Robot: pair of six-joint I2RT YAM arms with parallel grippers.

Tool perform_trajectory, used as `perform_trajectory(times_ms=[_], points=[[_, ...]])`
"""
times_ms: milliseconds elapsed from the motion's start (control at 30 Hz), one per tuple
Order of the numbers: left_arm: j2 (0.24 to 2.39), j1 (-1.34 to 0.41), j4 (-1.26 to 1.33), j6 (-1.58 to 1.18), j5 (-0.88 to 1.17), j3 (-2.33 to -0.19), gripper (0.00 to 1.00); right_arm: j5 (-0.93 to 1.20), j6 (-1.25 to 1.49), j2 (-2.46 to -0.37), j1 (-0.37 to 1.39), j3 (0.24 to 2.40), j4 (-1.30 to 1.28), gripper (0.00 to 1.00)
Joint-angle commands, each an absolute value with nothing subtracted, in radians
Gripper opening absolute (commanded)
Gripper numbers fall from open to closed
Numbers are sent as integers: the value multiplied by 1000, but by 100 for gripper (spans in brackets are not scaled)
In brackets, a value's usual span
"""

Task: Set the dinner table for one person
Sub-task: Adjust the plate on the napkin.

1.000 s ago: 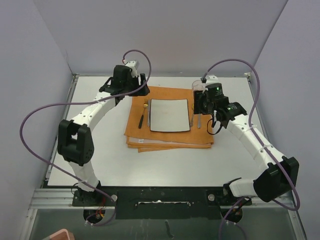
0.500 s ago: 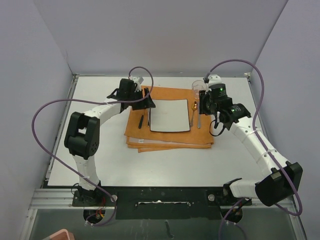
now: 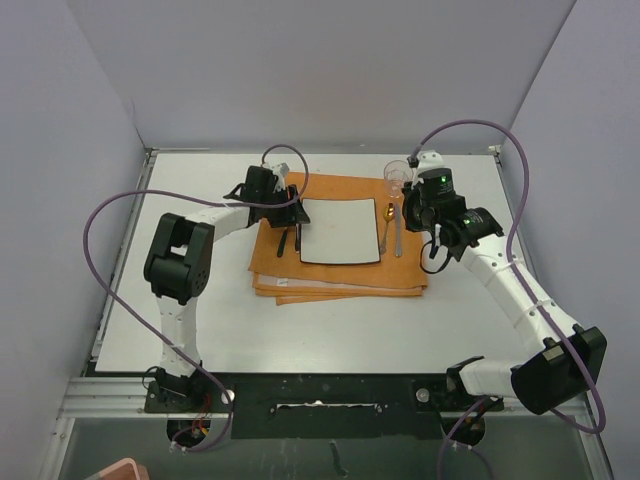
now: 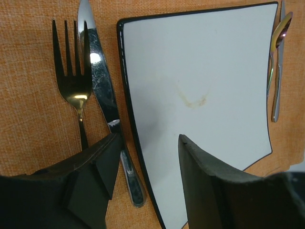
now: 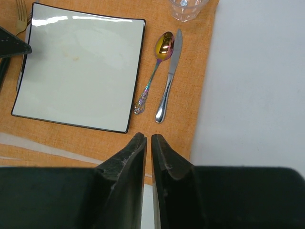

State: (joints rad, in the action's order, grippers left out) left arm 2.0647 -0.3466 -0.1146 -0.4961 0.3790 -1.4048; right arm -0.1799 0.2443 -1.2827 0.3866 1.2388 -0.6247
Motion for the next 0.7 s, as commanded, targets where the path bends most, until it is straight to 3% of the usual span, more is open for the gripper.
perform_trajectory(times_ms=[0,400,667], points=[[2126,-332,-46,-508,394,-1495,50,-219,224,-1249,382,1265,-623,13],[2206,-332,-43,-533,408,-1594,47,-233,222,-1290,382,1281,-605,11],[2247,-333,-44,-554,410,-1623,39,-247,242,-1313,390,1291,-602,7]])
